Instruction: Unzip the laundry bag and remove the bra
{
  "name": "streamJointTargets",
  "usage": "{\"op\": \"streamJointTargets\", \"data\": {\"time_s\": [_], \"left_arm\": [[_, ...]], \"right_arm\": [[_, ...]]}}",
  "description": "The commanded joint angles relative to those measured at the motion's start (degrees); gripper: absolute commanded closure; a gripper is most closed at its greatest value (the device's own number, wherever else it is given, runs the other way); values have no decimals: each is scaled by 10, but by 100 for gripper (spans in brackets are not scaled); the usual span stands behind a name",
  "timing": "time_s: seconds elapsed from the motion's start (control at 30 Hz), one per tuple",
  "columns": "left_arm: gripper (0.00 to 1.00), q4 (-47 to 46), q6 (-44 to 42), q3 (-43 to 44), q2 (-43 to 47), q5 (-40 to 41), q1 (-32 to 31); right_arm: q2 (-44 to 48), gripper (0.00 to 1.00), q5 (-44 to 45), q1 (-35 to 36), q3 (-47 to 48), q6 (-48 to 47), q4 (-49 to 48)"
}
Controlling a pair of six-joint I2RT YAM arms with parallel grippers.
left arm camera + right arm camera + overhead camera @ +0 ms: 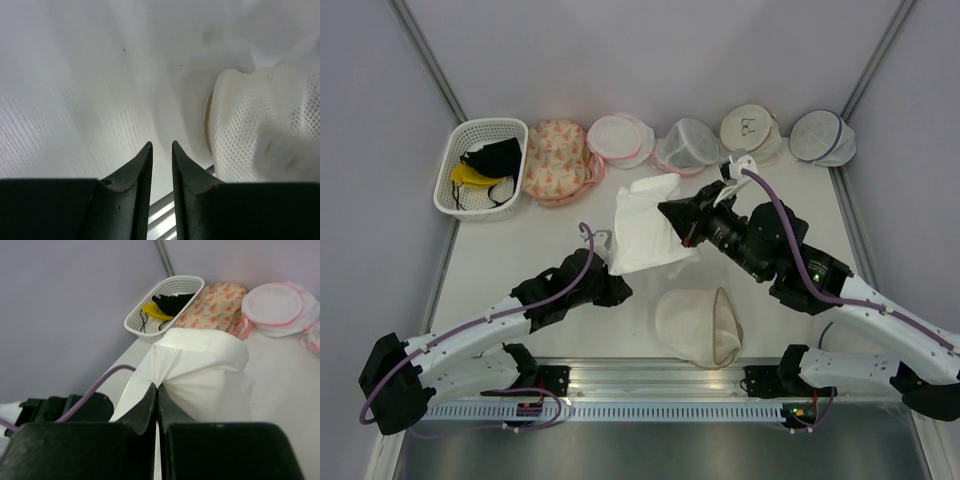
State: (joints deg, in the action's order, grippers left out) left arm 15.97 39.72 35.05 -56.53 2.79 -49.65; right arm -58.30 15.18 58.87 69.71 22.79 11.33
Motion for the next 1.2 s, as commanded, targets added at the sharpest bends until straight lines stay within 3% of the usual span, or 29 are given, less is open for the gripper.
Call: {"op": "streamJointTargets", "data": {"time_s": [0.0,0.07,0.17,0.2,0.3,0.53,0.87,1.17], "left_arm": [[74,-16,25,-16,26,4,-2],[72,-12,32,-28,46,13,-2],[47,3,42,-36,69,28,-2],[31,8,45,-38,83,32,-2],[16,32,49,-39,111,49,-2],[4,78,60,-45,162,65,-2],[1,139,83,-60,231,99,-1],[0,203,122,-65,280,133,-2]], "right_arm": [[-34,100,61,-1,81,-49,-11],[-71,99,69,-4,124,-63,-2],[-136,100,58,-17,195,-71,30],[-152,99,50,-21,209,-71,36],[-216,99,6,-39,261,-64,55],[-375,100,-105,-77,384,-54,76],[-569,100,-271,-87,595,-46,108],[-645,100,-369,-97,646,-11,48]]}}
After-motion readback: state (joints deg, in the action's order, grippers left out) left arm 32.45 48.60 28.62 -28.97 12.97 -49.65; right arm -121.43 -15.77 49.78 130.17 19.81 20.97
